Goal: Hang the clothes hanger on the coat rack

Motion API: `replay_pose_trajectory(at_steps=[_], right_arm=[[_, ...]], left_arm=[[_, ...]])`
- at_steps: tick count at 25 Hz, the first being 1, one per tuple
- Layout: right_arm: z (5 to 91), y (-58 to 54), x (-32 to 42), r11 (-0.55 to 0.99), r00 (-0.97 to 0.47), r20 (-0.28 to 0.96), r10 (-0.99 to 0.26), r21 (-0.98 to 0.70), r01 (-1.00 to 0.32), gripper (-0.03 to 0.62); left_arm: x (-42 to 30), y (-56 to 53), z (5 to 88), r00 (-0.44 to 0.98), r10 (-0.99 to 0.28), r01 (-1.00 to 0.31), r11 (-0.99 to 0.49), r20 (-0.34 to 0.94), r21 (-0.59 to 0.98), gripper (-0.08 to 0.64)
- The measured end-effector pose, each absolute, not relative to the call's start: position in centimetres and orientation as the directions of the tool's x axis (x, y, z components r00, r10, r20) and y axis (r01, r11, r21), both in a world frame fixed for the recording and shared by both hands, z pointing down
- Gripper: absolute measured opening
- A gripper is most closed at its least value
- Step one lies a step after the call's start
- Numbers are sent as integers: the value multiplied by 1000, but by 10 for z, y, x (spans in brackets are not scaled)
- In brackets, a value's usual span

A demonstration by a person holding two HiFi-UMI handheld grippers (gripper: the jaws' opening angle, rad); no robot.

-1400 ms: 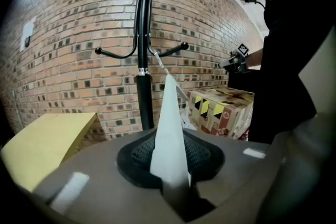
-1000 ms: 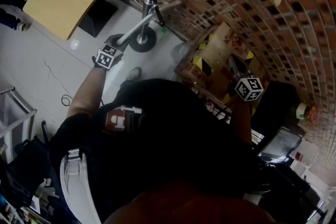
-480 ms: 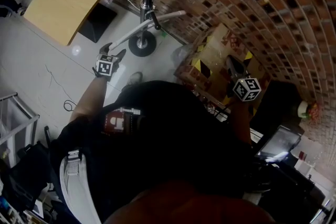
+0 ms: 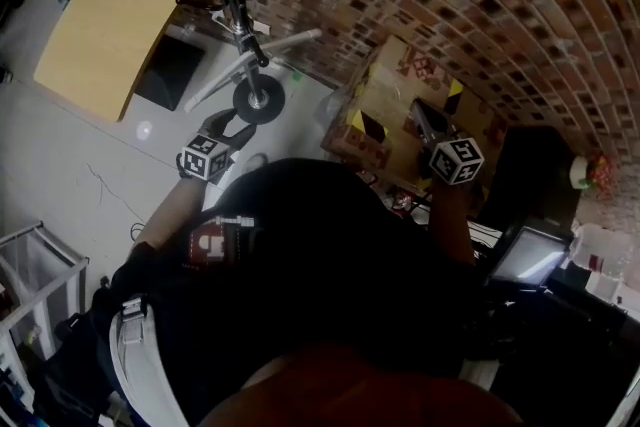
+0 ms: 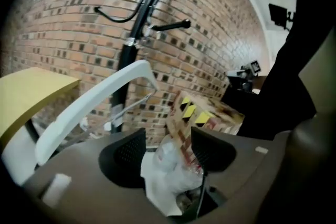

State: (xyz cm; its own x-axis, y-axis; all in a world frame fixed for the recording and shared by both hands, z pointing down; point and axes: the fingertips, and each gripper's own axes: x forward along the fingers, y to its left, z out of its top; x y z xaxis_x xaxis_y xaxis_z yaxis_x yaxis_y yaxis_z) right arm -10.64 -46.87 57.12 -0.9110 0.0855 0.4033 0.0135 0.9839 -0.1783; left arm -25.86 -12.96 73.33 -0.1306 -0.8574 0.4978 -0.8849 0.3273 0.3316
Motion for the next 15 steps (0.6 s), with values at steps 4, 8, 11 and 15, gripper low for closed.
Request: replay_pose_trajectory(at_steps=[4, 8, 11, 15], right_arm=[[564, -465, -91, 976, -928, 365, 70, -219, -12, 14], [555, -466, -69, 979, -938, 346, 24, -199, -49, 14], [552, -469, -51, 976, -942, 334, -14, -202, -86, 14], [547, -474, -29, 971, -944, 324, -62, -200, -133, 14]], left_arm=[[-221, -209, 665, 98, -939, -935, 27, 331, 354, 198], [-187, -278, 621, 255, -938, -928, -170, 233, 332, 175], [-178, -319, 598, 300, -937, -909, -224, 178, 351, 142], [-181, -358, 570, 301, -944, -898, -234, 134, 373, 12]])
